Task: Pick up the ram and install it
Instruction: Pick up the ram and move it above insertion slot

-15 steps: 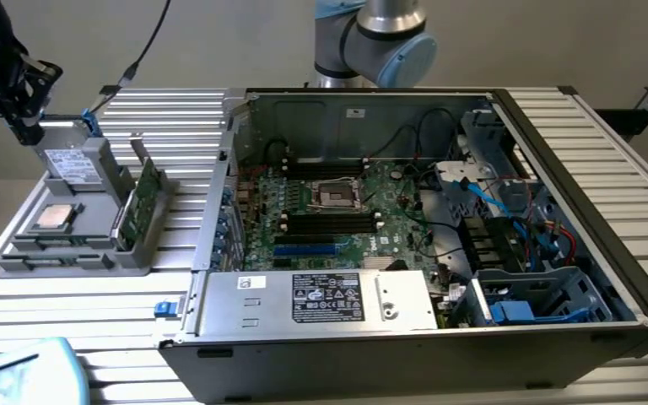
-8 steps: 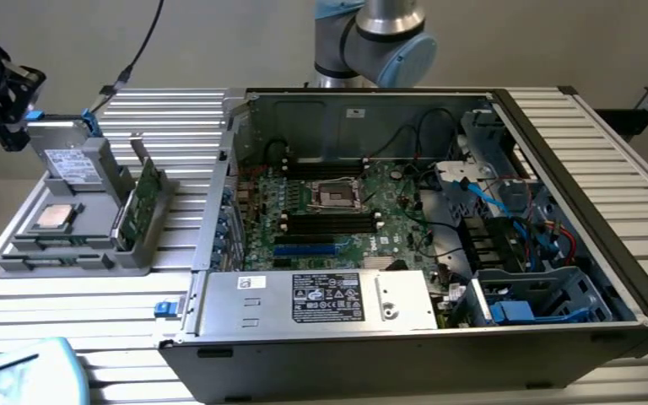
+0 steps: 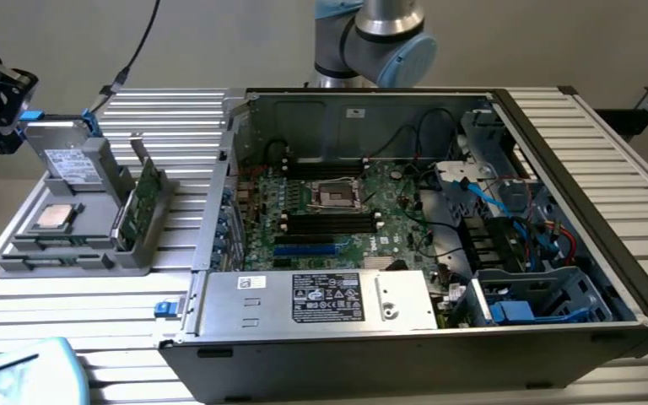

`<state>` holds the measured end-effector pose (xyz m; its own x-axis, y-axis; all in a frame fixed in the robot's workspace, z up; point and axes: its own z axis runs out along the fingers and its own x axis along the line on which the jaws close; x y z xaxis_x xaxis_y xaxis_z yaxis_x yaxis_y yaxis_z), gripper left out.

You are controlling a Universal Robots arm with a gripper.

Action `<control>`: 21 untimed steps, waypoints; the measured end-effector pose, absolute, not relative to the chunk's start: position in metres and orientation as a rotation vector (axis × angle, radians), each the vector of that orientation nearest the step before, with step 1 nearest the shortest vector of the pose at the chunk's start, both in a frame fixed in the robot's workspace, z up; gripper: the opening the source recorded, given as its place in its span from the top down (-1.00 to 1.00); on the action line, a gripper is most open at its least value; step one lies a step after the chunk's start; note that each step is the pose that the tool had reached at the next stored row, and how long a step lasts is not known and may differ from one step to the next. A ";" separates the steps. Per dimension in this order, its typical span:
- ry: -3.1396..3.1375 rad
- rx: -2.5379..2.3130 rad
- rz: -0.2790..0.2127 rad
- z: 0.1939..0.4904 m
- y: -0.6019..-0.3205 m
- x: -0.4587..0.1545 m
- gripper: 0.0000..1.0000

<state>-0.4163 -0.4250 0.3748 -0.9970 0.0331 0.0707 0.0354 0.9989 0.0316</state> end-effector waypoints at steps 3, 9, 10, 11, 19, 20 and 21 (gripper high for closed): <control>-3.071 -0.053 -0.050 0.375 -0.425 -0.416 0.79; -3.070 -0.053 -0.050 0.375 -0.425 -0.416 0.79; -3.071 -0.053 -0.050 0.375 -0.425 -0.416 0.79; -3.071 -0.053 -0.050 0.375 -0.425 -0.416 0.79; -3.066 0.135 -0.044 0.373 -0.425 -0.416 0.79; -3.065 0.164 -0.043 0.373 -0.425 -0.416 0.79; -3.063 0.191 -0.042 0.373 -0.425 -0.416 0.79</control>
